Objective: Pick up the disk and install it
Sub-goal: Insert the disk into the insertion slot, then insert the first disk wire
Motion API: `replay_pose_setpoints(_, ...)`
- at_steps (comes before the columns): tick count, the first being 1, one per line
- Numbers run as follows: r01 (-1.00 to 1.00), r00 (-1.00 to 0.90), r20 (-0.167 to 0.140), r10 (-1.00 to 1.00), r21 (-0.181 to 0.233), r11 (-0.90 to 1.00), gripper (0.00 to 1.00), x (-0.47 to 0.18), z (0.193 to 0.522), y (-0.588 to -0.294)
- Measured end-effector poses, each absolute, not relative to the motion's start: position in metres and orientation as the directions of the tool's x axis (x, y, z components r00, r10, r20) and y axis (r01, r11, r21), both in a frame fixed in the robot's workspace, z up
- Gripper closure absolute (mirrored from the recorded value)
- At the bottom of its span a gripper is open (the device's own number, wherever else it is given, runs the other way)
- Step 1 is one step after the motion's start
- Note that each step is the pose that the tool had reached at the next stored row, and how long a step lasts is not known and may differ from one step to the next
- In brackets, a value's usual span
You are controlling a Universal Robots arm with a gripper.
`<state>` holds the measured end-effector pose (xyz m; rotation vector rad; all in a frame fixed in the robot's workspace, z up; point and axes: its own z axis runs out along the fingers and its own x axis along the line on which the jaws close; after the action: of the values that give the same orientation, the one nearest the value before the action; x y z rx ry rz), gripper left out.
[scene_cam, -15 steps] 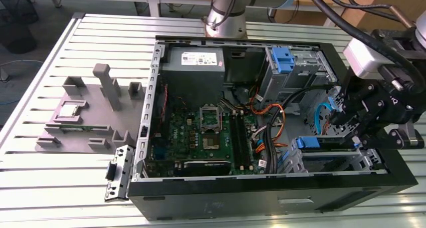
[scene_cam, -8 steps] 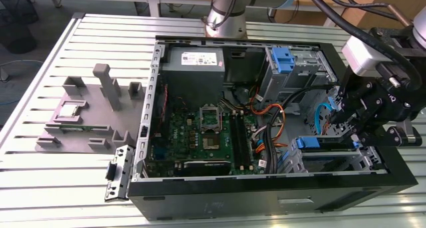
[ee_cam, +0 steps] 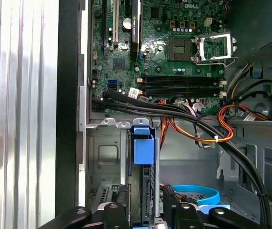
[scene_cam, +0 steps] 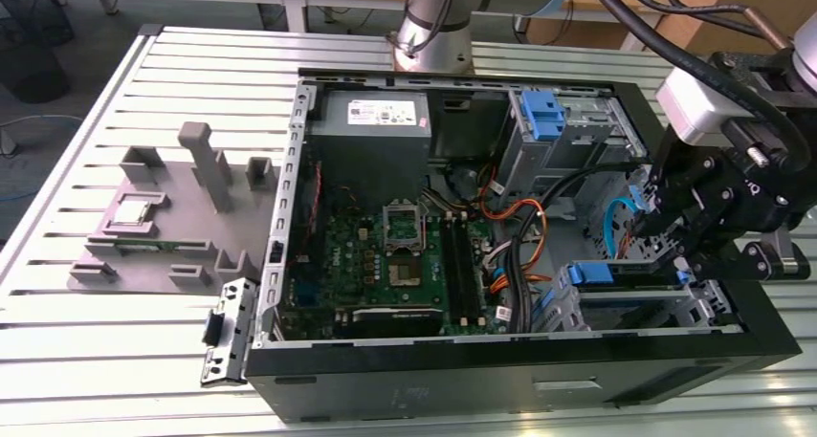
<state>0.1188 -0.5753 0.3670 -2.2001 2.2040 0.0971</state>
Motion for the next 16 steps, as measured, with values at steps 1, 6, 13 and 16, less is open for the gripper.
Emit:
replay_pose_setpoints(1,-1.0,-0.003,-0.062,-0.998,0.026,0.001,0.58,0.1188,0.367,-0.5753)
replay_pose_setpoints(6,-1.0,-0.003,-0.062,-0.998,0.026,0.001,0.58,0.1188,0.3702,-0.5749)
replay_pose_setpoints(13,-1.0,-0.003,-0.067,-0.998,0.026,0.001,0.58,0.1188,0.3681,-0.5752)
replay_pose_setpoints(16,-1.0,-0.003,-0.083,-0.997,0.026,0.001,0.58,0.1187,0.368,-0.5752)
